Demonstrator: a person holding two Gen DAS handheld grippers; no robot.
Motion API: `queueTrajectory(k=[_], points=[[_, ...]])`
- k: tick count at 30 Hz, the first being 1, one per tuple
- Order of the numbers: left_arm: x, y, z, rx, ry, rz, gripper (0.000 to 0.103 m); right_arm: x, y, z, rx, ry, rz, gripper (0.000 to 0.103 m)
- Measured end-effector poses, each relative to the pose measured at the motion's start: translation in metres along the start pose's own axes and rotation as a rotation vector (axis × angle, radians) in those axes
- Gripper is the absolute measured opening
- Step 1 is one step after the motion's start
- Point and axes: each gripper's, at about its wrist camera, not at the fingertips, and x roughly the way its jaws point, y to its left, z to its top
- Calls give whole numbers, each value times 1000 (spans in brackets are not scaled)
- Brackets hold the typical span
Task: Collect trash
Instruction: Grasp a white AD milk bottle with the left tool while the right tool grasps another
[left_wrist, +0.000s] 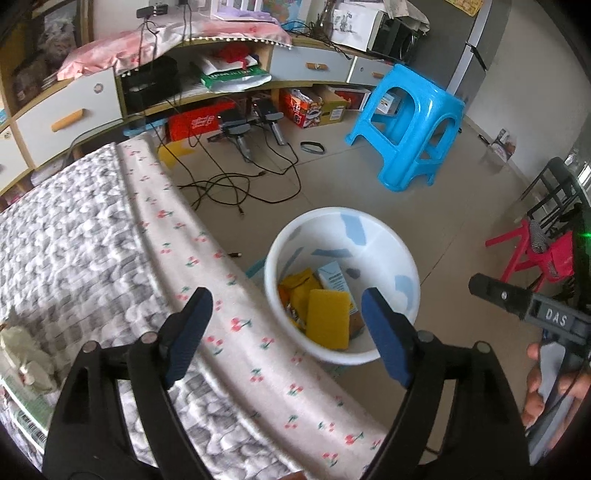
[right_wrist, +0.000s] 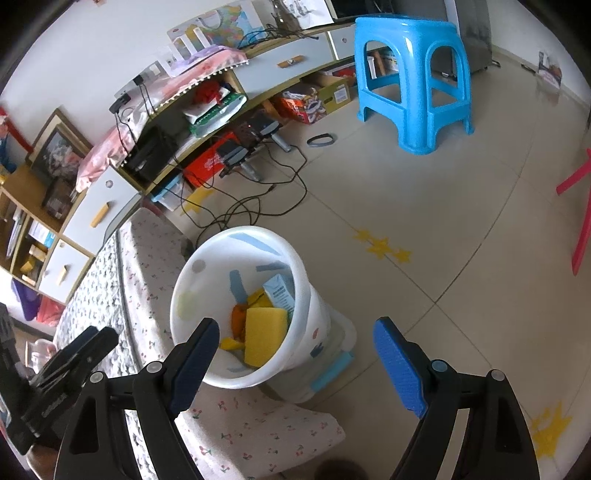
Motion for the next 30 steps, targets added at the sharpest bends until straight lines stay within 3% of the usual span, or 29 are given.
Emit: queueTrajectory(k=[13,30], points=[[-61,54,-39,-54,-55,72,89,-10,49,-18,-92,-7,32,87],[-96,198,-107,-417,40,252,89,4,135,-51,-214,43,72,87]])
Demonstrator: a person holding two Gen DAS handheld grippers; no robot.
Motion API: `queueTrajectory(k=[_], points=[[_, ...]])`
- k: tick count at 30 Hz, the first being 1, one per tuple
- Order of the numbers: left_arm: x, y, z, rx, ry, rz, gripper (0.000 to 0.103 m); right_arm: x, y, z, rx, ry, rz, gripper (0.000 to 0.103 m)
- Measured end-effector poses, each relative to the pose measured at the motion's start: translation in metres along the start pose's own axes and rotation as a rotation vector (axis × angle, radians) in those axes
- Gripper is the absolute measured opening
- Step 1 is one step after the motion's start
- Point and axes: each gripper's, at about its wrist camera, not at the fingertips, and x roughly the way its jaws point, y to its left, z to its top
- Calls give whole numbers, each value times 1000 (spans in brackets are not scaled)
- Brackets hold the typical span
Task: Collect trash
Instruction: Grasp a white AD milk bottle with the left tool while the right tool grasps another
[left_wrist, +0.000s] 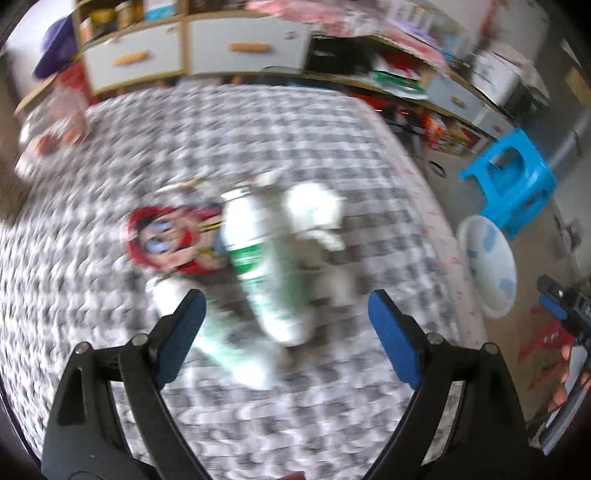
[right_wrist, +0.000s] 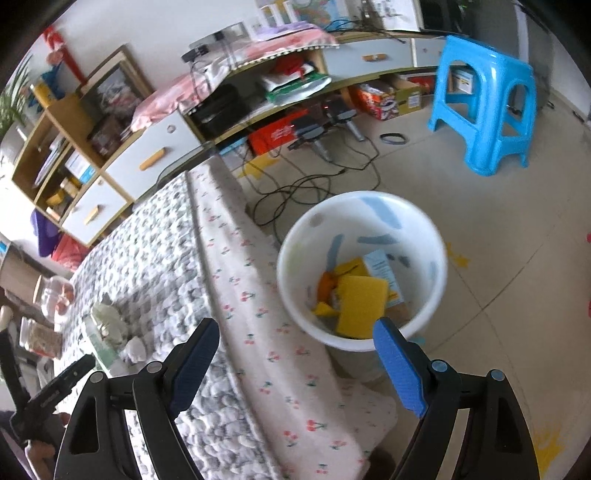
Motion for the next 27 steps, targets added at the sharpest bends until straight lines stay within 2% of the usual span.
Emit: queueTrajectory(k=[4,7,13,16,18,21,22,23,27], points=[[5,31,-7,-65,23,13,88,10,21,-1,-31,17,5,87],[8,45,-11,-101,37,17,82,17,38,-2,-59,30,10,87],[24,64,-18,-191,103,-40,64,30,74,-9,-123,58,23,87],[31,68,-21,-237,125,-71,62,37,94,-14,-156,71,29,87],[36,66,-22,-251,138,-83,62,41,106,-17,-179,81,32,87],[35,65,-21,-246,133,-77,55,47,124,-23,-208,98,39,87],[34,65,-20,-244,133,-81,48,49,129,-25,-217,103,41,87],[32,67,-20,-244,127,-86,45,51,133,-27,-224,107,43,87],[21,80,-21,-232,105,-90,41,61,157,-34,-257,132,64,87]])
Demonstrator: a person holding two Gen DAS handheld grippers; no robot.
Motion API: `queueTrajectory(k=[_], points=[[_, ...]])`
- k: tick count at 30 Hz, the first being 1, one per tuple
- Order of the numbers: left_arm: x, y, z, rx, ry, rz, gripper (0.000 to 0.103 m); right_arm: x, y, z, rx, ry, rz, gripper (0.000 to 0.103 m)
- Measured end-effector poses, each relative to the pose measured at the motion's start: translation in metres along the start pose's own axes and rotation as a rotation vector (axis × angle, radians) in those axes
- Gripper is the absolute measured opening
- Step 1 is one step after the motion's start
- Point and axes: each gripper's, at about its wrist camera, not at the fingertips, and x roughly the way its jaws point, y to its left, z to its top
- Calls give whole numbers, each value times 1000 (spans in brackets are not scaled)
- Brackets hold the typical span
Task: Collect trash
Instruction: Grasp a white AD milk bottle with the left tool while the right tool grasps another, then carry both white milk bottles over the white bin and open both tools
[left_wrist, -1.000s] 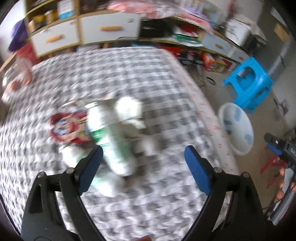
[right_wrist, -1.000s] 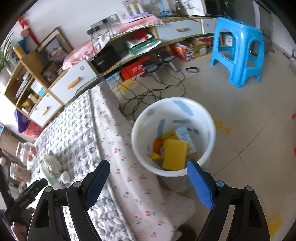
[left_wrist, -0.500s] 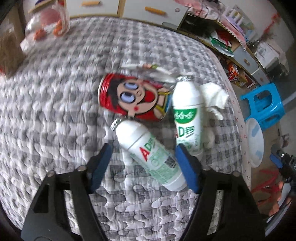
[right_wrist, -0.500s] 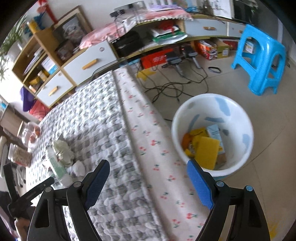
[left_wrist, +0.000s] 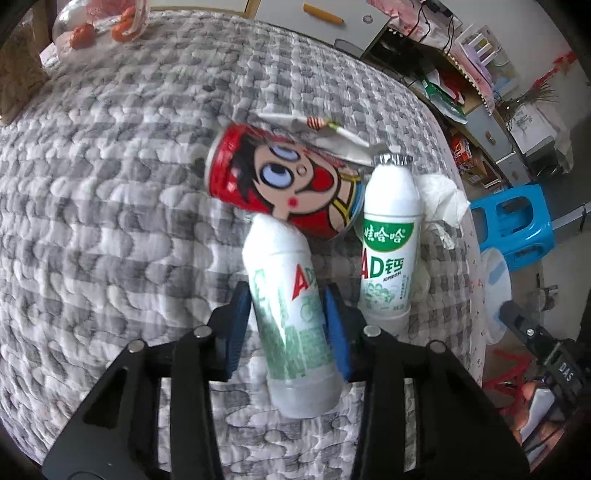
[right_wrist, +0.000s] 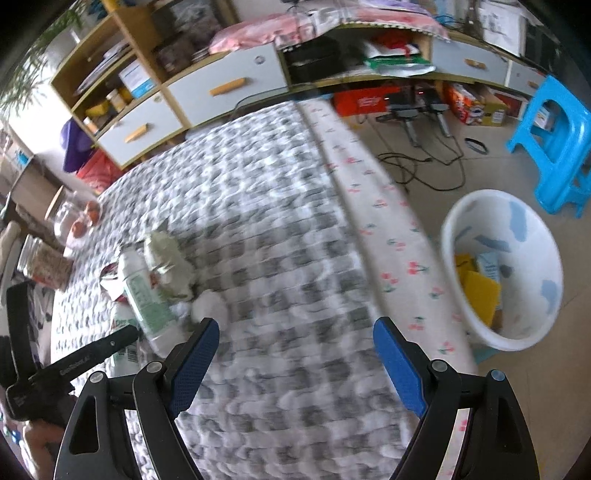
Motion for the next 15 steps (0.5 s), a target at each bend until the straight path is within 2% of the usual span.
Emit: queueTrajectory(k=[15], points=[[-38,23,8,111,-141,106,37,48,95,-3,-167,71,88,87]])
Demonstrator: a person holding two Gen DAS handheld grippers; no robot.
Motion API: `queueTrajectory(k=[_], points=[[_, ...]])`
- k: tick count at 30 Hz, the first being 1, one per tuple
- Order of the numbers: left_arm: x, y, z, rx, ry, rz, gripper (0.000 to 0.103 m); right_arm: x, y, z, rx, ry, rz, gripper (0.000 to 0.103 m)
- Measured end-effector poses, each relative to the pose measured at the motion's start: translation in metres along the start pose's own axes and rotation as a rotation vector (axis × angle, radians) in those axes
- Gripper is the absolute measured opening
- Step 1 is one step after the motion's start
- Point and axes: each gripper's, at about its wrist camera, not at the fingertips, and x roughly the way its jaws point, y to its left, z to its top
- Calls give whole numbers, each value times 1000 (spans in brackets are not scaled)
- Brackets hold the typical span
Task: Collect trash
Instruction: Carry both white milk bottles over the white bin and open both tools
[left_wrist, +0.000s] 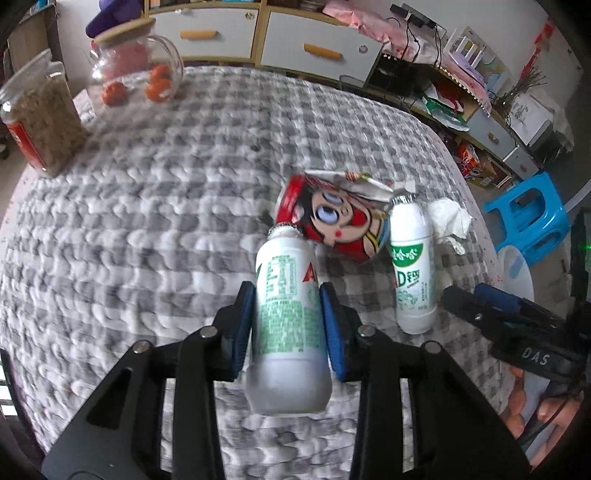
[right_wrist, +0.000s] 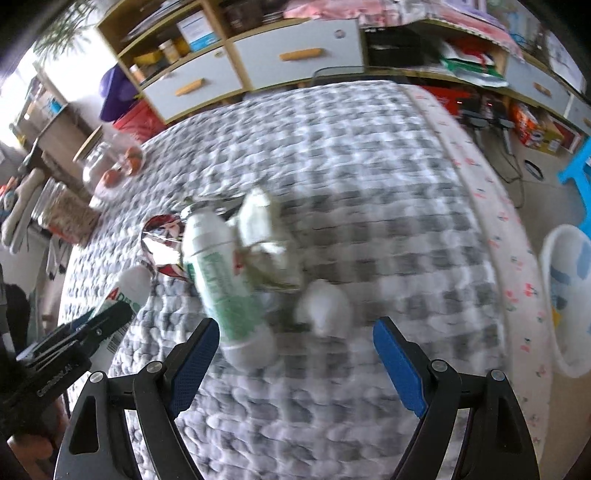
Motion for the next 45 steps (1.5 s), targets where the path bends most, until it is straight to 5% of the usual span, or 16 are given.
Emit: queueTrajectory(k=[13,16,20,34,45], points=[[-8,18,2,-16,-27,14,37,29,27,0,-46,39,25,82],[-8,18,3,-19,-29,12,37,30,28,0,-56,37,12,74],[-11,16,2,-15,-36,9,37,29,25,2,-55,41,46,45],[-27,-12,5,21,-99,-31,37,-22,-4,3,-7,-40,149,39],[-28,-59,6,84,-123,-84,37,-62,-62,0,111,-119,138,39]])
